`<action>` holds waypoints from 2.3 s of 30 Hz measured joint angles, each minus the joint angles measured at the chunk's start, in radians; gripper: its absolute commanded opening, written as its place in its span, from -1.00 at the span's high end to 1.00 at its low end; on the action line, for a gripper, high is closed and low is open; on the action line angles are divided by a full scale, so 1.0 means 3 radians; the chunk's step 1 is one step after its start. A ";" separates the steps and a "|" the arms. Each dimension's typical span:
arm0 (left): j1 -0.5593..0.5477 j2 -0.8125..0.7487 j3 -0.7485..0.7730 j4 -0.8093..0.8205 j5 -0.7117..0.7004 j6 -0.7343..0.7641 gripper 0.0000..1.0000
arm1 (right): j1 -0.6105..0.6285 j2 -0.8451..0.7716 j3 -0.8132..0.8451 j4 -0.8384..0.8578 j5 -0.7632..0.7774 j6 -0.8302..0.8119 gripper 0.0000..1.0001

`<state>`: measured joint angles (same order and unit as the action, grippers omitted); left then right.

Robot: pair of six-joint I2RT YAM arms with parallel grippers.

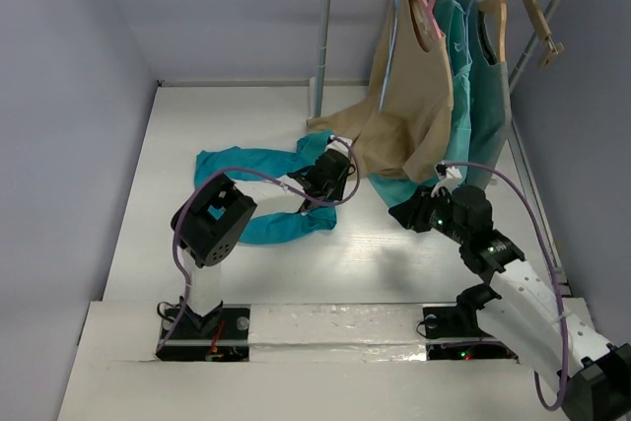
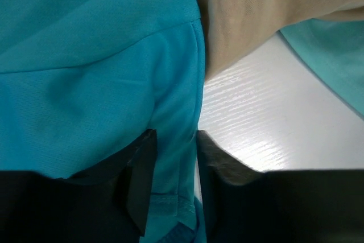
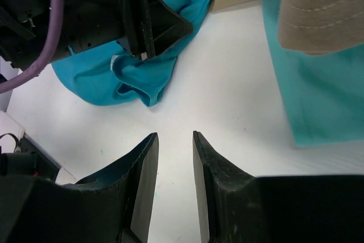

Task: Place the t-shirt on the hanger

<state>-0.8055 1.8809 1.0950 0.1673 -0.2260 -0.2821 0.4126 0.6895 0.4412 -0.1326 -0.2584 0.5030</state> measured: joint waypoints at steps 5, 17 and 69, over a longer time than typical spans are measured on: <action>0.0000 0.0084 0.0014 -0.0003 0.0001 0.0028 1.00 | 0.0098 0.0080 -0.0022 0.0130 0.0061 0.0009 0.26; 0.0009 -0.0515 -0.0195 0.0114 -0.0055 -0.0239 1.00 | 0.0595 0.0757 -0.0031 0.0614 0.0259 -0.0029 -0.51; 0.0209 -0.1223 -0.0359 0.0326 0.0329 -0.0661 1.00 | 0.1167 0.3009 0.0696 0.2712 0.0856 0.0081 -0.03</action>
<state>-0.7429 1.5139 0.9874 0.2649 -0.1272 -0.4805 0.7628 1.5921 0.6498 0.6811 -0.0017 0.5274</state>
